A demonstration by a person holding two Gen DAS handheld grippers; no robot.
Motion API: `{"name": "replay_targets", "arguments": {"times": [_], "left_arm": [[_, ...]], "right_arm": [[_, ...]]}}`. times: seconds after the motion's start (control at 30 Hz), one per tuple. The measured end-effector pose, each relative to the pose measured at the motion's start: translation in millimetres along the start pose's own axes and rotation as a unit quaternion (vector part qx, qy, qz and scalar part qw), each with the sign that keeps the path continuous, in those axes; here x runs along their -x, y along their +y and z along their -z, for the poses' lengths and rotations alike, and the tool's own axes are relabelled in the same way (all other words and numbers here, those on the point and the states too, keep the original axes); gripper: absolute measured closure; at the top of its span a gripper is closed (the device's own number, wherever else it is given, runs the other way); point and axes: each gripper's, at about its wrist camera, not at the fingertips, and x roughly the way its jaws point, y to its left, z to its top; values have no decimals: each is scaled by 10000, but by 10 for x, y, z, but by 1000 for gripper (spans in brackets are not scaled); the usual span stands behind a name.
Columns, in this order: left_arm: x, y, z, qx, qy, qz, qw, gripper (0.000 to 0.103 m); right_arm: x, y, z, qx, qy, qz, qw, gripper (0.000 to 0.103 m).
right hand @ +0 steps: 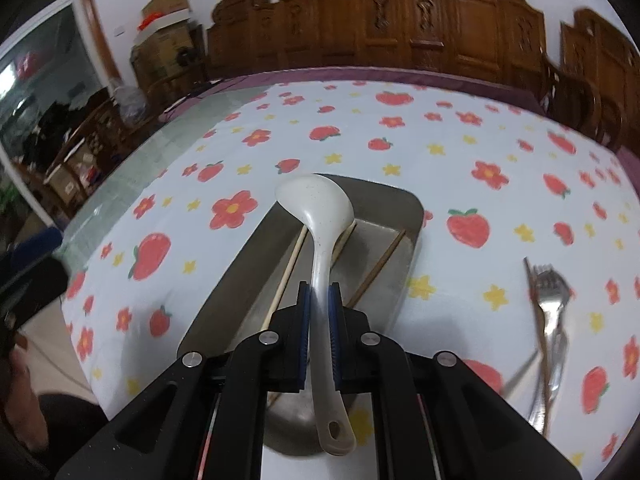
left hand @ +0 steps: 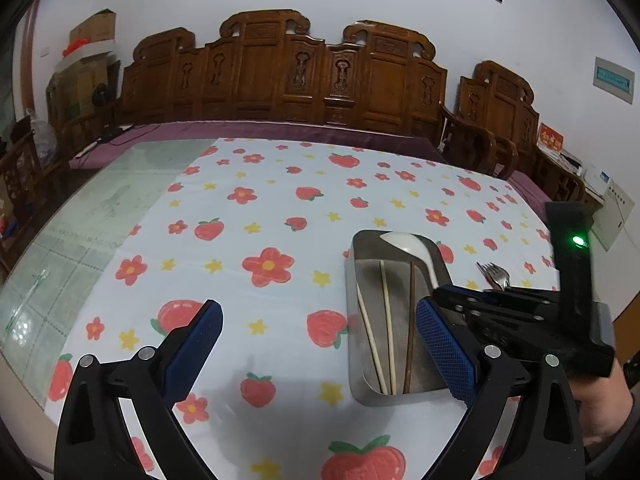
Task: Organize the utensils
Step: 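Lower the white ladle into the tray and open the right tool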
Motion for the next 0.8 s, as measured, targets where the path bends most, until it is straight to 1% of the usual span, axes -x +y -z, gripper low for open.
{"name": "replay_targets", "arguments": {"times": [0.13, 0.17, 0.27, 0.47, 0.6, 0.8], "left_arm": [[6, 13, -7, 10, -19, -22, 10000, 10], [6, 17, -8, 25, -22, -13, 10000, 10], [11, 24, -6, 46, -48, -7, 10000, 10], [13, -12, 3, 26, -44, 58, 10000, 10], [-11, -165, 29, -84, -1, 146, 9999, 10], [-63, -448, 87, -310, 87, 303, 9990, 10]], "right_arm": [[-123, -12, -33, -245, 112, -122, 9996, 92], [-136, -11, -39, -275, 110, -215, 9993, 90], [-123, -7, -54, -206, 101, -361, 9991, 90], [32, -98, -14, -19, -39, -360, 9993, 90], [285, -237, 70, 190, -249, -199, 9993, 90], [689, -575, 175, 228, -488, 107, 9985, 90]]}}
